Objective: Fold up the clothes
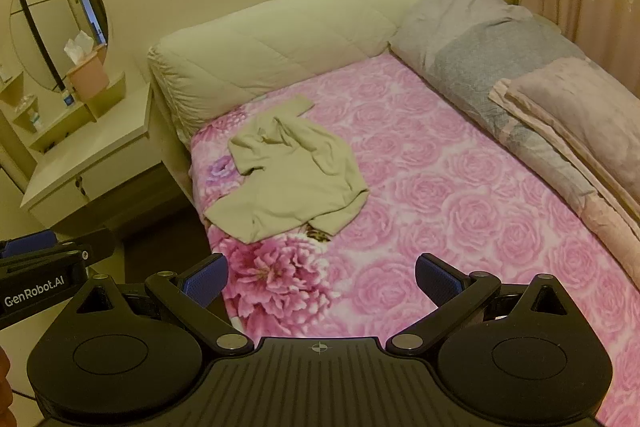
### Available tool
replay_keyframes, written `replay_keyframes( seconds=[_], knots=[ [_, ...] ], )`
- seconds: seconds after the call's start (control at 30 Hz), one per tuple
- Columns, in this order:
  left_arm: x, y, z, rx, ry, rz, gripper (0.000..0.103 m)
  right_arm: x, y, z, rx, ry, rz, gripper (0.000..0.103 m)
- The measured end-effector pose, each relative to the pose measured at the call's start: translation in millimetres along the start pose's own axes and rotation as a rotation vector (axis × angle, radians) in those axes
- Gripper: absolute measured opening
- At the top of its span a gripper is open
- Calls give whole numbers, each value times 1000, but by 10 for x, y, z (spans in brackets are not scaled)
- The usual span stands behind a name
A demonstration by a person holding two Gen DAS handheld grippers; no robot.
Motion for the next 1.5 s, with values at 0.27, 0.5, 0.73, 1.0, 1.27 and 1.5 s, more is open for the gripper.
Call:
replay_keyframes(
  seconds=[0.27,0.5,0.73,1.0,1.27,1.5],
  knots=[
    [-39,-112,-1,-14,7,11,65,-11,13,18,-3,-5,12,102],
    [-30,-133,18,-19,4,25,65,-28,46,34,-2,-6,20,102],
    [-36,-115,39,-18,1,29,65,-21,59,26,0,-6,20,102],
    [26,45,38,-8,-3,27,65,-22,82,34,2,-4,22,102],
    [60,60,35,-5,-5,31,65,-6,95,47,2,-1,28,102],
    [60,65,15,4,-3,29,65,-2,99,41,10,5,30,102]
  ],
)
Point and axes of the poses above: each gripper's, at about its wrist camera, not at the fingertips, and z roughly the way its jaws point, y to its right, x to its top, the point moved 7 cm from there along z, roughly the way its jaws point, and after that the axes turned 11 degrees about -y, right-handed, at the moved point
